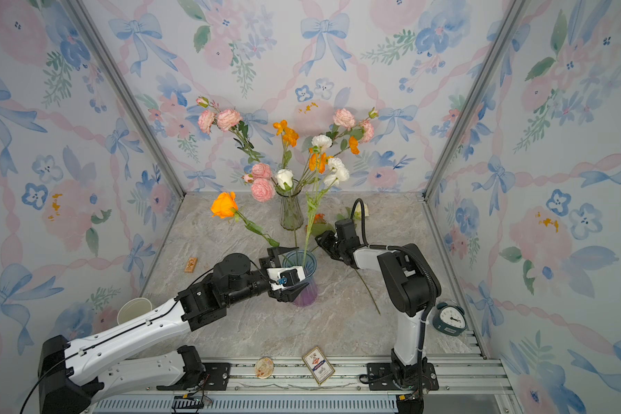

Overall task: Arrange flowers in a vase
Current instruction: Pick up the flower from the top-right of the table.

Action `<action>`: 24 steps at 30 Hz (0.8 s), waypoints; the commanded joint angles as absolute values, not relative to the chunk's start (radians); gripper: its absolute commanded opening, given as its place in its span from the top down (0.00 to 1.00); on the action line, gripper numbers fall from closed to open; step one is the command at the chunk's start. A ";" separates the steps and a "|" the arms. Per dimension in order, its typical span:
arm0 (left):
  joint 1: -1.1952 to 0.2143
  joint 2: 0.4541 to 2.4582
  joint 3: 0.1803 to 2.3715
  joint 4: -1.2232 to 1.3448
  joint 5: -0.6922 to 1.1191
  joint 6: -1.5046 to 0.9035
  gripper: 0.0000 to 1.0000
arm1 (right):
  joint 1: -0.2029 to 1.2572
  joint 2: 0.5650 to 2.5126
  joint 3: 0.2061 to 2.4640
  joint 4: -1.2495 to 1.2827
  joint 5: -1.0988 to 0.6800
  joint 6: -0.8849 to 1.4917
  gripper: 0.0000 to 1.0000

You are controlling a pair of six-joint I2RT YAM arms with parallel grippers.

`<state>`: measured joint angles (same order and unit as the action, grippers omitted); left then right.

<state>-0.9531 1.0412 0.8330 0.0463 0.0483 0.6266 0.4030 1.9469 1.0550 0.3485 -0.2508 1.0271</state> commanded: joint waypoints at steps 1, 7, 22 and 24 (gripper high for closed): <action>-0.946 1.018 0.819 0.053 0.043 0.640 0.02 | 0.406 1.986 1.081 0.382 -0.229 1.053 0.57; -0.946 1.011 0.818 0.051 0.044 0.643 0.02 | 0.406 2.005 1.098 0.365 -0.227 1.056 0.58; -0.946 1.004 0.815 0.051 0.043 0.648 0.02 | 0.418 2.067 1.124 0.414 -0.224 1.094 0.68; -0.946 1.005 0.815 0.051 0.041 0.647 0.02 | 0.417 2.066 1.126 0.415 -0.222 1.094 0.72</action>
<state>-0.9531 1.0233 0.8314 0.0463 0.0483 0.6296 0.4088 2.0502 1.0996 0.3889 -0.2317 1.0897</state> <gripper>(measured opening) 0.979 0.286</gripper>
